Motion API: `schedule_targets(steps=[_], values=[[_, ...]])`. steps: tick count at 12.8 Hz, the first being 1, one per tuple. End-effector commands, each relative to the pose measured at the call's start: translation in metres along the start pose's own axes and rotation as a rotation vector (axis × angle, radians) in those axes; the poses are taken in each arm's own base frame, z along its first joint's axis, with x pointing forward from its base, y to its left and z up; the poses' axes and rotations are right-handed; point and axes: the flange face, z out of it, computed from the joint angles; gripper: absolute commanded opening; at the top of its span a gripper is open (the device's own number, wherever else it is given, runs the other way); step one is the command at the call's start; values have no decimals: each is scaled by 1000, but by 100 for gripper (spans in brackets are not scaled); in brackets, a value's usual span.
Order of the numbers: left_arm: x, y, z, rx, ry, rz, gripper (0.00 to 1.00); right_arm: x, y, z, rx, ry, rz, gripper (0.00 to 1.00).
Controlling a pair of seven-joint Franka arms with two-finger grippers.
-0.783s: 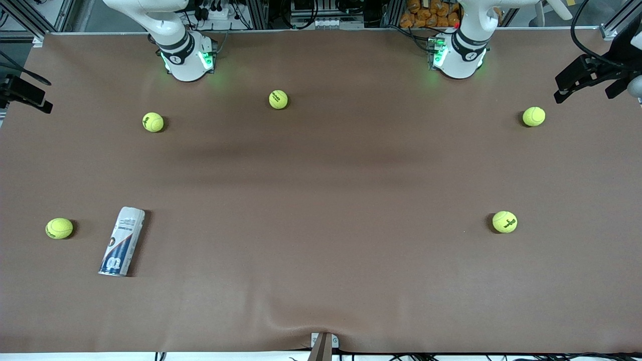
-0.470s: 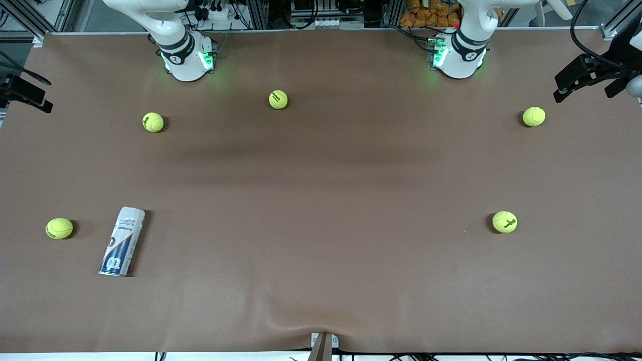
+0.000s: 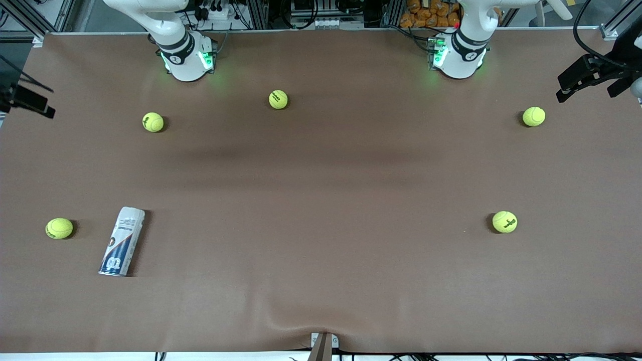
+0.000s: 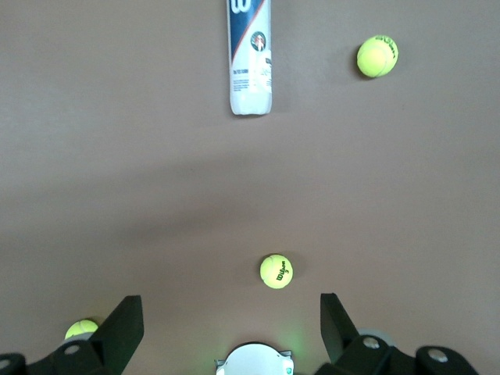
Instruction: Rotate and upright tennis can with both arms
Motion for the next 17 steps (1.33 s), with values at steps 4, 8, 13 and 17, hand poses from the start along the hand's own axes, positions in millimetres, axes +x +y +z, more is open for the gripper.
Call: schedule_targets(steps=[4, 8, 13, 17], values=[[-1, -1, 1, -12, -18, 6, 100, 104, -8, 125, -23, -60, 3, 100], [-1, -1, 1, -12, -18, 6, 100, 170, 13, 232, -22, -24, 5, 100], [-1, -2, 1, -12, -18, 6, 100, 204, 22, 320, 32, 9, -3, 100], [0, -3, 2, -14, -18, 15, 100, 221, 26, 364, 52, 71, -25, 100]])
